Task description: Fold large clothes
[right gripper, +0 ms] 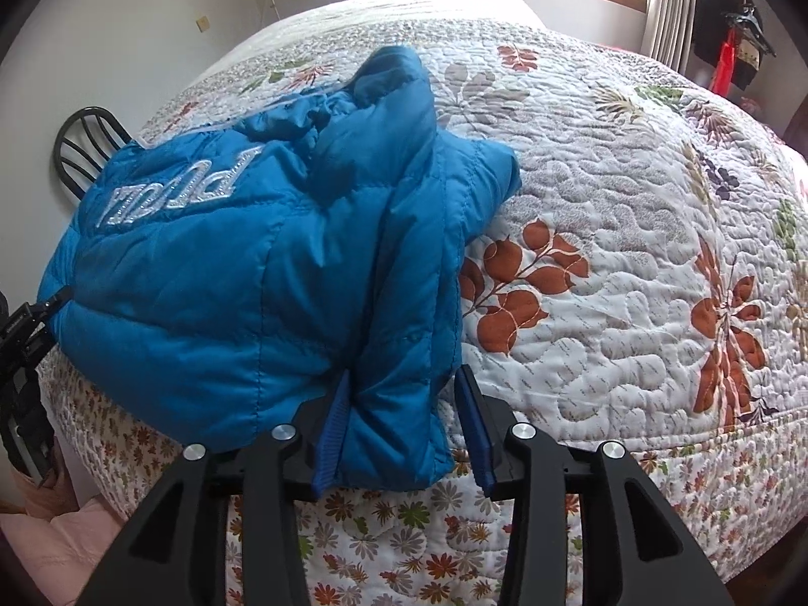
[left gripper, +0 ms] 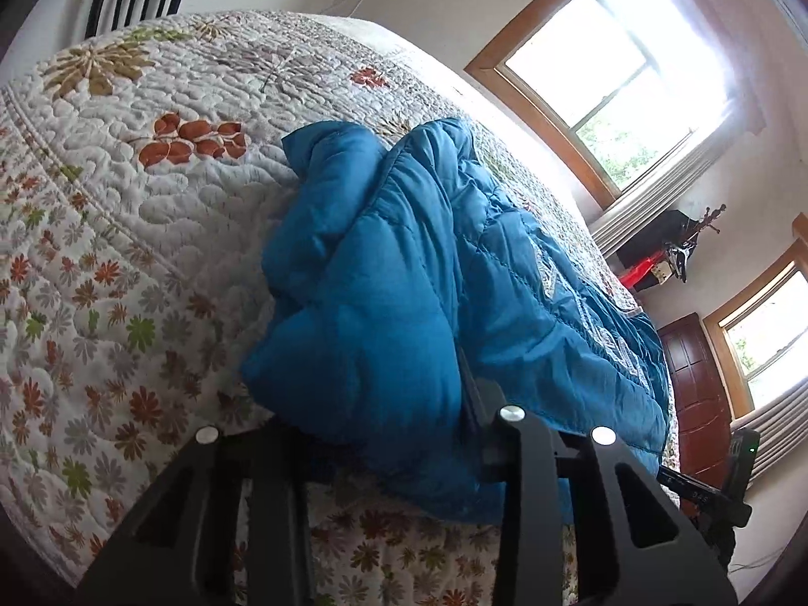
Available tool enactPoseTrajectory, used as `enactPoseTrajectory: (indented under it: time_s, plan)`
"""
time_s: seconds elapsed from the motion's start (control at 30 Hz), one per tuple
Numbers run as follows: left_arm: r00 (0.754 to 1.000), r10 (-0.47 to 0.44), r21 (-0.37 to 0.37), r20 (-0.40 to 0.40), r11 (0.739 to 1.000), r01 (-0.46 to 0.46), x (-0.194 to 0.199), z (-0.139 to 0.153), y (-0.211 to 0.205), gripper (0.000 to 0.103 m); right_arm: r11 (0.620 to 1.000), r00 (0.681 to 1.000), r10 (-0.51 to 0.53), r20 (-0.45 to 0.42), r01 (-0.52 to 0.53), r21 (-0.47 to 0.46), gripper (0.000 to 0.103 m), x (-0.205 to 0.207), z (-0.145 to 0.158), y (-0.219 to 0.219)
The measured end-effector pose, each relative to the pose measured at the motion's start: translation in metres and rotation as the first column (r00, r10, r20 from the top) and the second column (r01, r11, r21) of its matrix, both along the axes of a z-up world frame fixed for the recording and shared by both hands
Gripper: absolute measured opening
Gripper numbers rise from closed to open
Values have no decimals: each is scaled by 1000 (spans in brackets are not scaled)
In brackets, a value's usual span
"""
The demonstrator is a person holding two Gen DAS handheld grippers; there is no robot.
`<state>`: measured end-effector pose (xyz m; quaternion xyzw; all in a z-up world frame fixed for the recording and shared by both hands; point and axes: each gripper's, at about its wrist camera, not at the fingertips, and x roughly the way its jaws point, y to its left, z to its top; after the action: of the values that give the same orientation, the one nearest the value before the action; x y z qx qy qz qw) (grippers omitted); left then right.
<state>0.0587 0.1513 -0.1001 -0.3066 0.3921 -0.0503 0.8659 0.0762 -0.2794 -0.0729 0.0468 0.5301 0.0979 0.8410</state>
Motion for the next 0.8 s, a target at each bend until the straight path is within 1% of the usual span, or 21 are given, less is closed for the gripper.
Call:
enactPoseTrajectory:
  time_s: [0.1,0.23,0.33,0.47,0.6,0.67,0.7,0.77,0.8]
  plan:
    - [1000,2,14,1,1000,-2,0,1,0,32,1000,1000,2,-9,-2,-4,42,-3,2,-2]
    - [1000,4,55,16,998,-4,-1,2,-4,32,999,999,29,-25,-30,-39,41,1,-5,6]
    - [1000,4,48,8,999,-4,2,-2,-3,32,999,998,43,-40,-43,-13,42,7,-14,6]
    - [1000,4,53,12,999,-4,1,-5,-5,33,999,998,46,-36,-45,21,44,8,-19,1]
    - [1000,4,35,15,999,-4,1,-10,-4,33,998,999,45,-28,-44,36,45,6,-22,-1]
    - [1000,7,28,17,1000,-8,0,-8,-4,33,998,999,43,-26,-43,35,46,6,-21,-1]
    - [1000,9,27,25,1000,-10,-1,-6,-4,32,999,999,38,-27,-37,35,49,6,-20,-2]
    - [999,12,38,45,999,-14,-3,0,-4,30,999,1000,19,-17,-18,46,52,2,-14,-9]
    - [998,12,49,63,999,-15,-4,5,-5,29,998,1000,17,-5,-17,58,52,-2,-8,-15]
